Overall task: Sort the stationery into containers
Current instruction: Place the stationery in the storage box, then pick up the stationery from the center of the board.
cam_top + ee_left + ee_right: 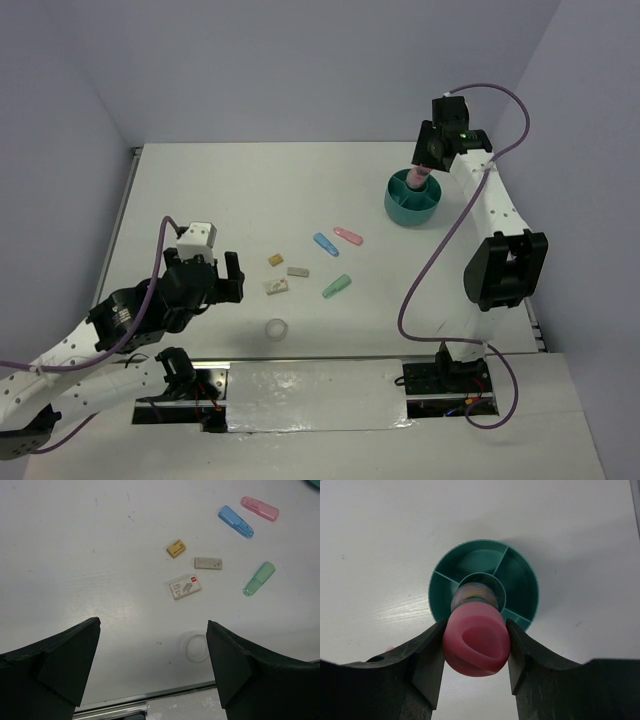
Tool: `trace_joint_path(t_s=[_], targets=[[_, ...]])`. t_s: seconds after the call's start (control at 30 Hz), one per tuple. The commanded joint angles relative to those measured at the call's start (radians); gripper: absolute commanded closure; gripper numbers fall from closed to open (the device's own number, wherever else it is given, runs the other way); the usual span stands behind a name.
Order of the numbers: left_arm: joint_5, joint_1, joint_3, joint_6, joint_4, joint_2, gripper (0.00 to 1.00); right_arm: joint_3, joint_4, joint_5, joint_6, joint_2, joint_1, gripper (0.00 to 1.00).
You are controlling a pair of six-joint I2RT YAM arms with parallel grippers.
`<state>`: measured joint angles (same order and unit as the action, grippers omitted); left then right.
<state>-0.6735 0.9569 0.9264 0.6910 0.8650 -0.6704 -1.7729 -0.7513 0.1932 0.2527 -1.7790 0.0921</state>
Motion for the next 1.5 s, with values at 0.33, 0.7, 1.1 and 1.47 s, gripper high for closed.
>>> trace_joint_path(t_s=[0.33, 0.7, 1.1, 1.47], targets=[[0.012, -0.001, -0.008, -0.025, -0.064, 0.049, 0.01, -0.002, 0.000, -0.014, -0.023, -0.003, -0.032, 1.00], [0.014, -0.003, -0.012, -0.018, -0.061, 0.052, 0.01, -0.063, -0.033, -0.043, -0.012, -0.033, -0.022, 0.36], [0.136, -0.003, -0.030, -0.033, -0.179, -0.081, 0.01, 0.032, -0.012, -0.058, -0.016, 0.220, 0.122, 0.00], [0.377, 0.017, 0.078, -0.356, -0.627, -0.708, 0.05, 0.863, 0.276, -0.276, 0.118, 0.913, 0.301, 0.00]])
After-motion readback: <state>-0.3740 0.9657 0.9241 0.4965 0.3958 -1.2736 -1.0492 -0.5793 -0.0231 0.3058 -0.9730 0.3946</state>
